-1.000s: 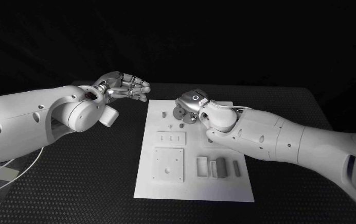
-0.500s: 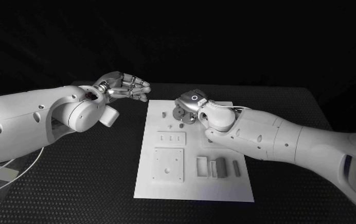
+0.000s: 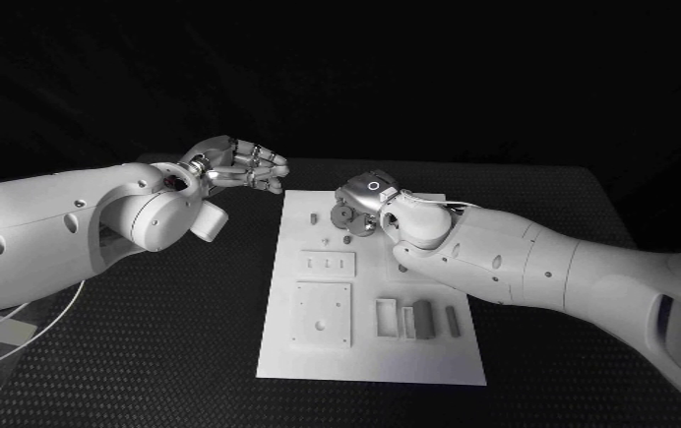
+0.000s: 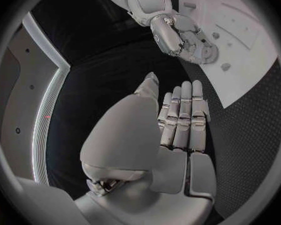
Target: Assemble the parts on the task board
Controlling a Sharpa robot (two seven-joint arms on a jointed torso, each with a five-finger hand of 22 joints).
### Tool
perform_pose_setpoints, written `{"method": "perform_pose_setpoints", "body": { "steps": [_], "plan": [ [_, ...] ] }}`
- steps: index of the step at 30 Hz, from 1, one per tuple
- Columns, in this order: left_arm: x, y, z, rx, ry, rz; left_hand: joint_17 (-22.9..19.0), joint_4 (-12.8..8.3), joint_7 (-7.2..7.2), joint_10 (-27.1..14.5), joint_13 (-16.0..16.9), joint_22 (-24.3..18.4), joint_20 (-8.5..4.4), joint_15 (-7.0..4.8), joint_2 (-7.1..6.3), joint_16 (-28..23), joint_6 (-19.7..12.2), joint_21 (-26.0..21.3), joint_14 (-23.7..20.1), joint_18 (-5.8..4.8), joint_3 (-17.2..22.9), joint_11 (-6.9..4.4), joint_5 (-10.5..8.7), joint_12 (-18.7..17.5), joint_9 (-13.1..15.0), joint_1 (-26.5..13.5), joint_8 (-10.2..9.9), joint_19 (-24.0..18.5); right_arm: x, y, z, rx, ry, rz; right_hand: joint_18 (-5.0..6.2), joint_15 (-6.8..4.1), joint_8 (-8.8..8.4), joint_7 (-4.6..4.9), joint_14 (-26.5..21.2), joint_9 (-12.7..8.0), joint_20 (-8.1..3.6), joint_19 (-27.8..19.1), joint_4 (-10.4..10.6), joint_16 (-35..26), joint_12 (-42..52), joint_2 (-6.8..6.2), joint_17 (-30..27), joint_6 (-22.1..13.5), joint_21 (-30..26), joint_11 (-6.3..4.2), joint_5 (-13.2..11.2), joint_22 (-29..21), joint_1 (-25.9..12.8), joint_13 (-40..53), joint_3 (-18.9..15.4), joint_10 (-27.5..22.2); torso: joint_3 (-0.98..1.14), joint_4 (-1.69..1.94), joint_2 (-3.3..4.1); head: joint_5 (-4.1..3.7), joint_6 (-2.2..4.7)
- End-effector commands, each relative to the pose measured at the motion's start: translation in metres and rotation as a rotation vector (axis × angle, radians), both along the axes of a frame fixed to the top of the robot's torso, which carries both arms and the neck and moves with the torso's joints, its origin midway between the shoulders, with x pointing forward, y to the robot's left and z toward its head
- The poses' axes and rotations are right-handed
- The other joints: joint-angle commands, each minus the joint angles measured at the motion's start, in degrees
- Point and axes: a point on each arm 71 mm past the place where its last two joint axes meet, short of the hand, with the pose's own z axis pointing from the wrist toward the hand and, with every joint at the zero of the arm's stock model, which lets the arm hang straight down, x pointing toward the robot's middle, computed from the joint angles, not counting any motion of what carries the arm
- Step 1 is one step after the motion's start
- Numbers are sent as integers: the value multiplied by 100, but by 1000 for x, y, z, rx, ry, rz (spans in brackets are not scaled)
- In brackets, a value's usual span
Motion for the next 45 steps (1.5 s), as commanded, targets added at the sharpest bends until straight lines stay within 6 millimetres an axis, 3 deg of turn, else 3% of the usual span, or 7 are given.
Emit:
{"method": "perform_pose_setpoints", "body": {
  "steps": [1, 6, 11, 19, 26, 36, 45],
  "plan": [
    [0, -2, 1, -3, -7, -15, 7, 3, 96, 2, 8, 8, 25, 15, -6, -23, -46, -36, 43, 74, 40, 20, -22, -31, 8, -35, -16, 13, 0, -4, -2, 4, 18, -22, 387, 25, -154, 27, 6, -82, -38, 25, 101, -15, 34, -162, 11, -341, -23, 24, 23, 74, -34, -19, -8, -19, 5, -3, -1, 7, -4],
    [0, -2, 1, -2, -8, -14, 8, 3, 96, 2, 8, 9, 25, 15, -5, -24, -46, -36, 43, 74, 40, 20, -22, -31, 8, -35, -16, 14, -1, -5, -2, 20, 23, -33, 387, 46, -197, 56, 7, -94, -49, 71, 394, -14, 57, -429, 37, -464, -40, 49, 22, 64, -72, -49, 89, -56, 4, 0, -2, 8, -6],
    [3, -2, 1, 2, -10, -12, 10, 3, 96, 3, 9, 9, 24, 15, -2, -26, -46, -37, 44, 74, 41, 20, -22, -32, 9, -36, -16, 15, 0, -8, -3, 13, 39, -38, 387, 55, -160, 66, 5, -74, -59, 81, 468, -12, 78, -433, 50, -418, -46, 60, 21, 66, -49, -58, 111, -65, 1, -7, 3, 6, -6],
    [5, -3, 1, 4, -11, -11, 13, 3, 97, 2, 9, 10, 25, 15, 3, -28, -47, -37, 44, 74, 42, 20, -21, -32, 9, -37, -16, 14, 1, -14, -5, 22, 65, -51, 387, 87, -53, 100, 2, -31, -61, 86, 645, -6, 118, -413, 75, -238, -54, 93, 21, 77, -136, -77, 77, -84, -3, -26, 16, -9, -10],
    [4, -2, 1, 4, -11, -8, 15, 3, 97, 2, 10, 11, 25, 15, 5, -31, -48, -38, 44, 74, 42, 20, -22, -34, 9, -40, -17, 14, 1, -17, -7, 29, 104, -55, 387, 90, -20, 102, -1, -23, -64, 85, 857, -7, 152, -376, 94, -170, -65, 96, 20, 84, -242, -101, 69, -101, -4, -12, 11, -5, -25],
    [4, -1, 1, 4, -10, -4, 19, 3, 98, -1, 10, 11, 25, 15, 3, -35, -51, -40, 45, 74, 39, 21, -22, -36, 9, -44, -19, 13, -2, -19, -7, 43, 136, -40, 387, 77, 6, 88, -7, -22, -70, 70, 1050, -10, 185, -229, 112, -107, -70, 83, 22, 95, -334, -125, 52, -120, 6, -32, 12, 8, -29],
    [4, 0, 1, 4, -10, -3, 23, 3, 101, -7, 9, 13, 25, 15, -2, -40, -59, -41, 46, 74, 37, 23, -22, -41, 8, -47, -23, 13, -3, -22, -9, 35, 167, -42, 387, 65, 10, 74, -12, -25, -74, 51, 1093, -15, 203, -94, 121, -91, -69, 69, 21, 104, -357, -138, 16, -132, 9, -20, 13, -6, -25]
  ]
}}
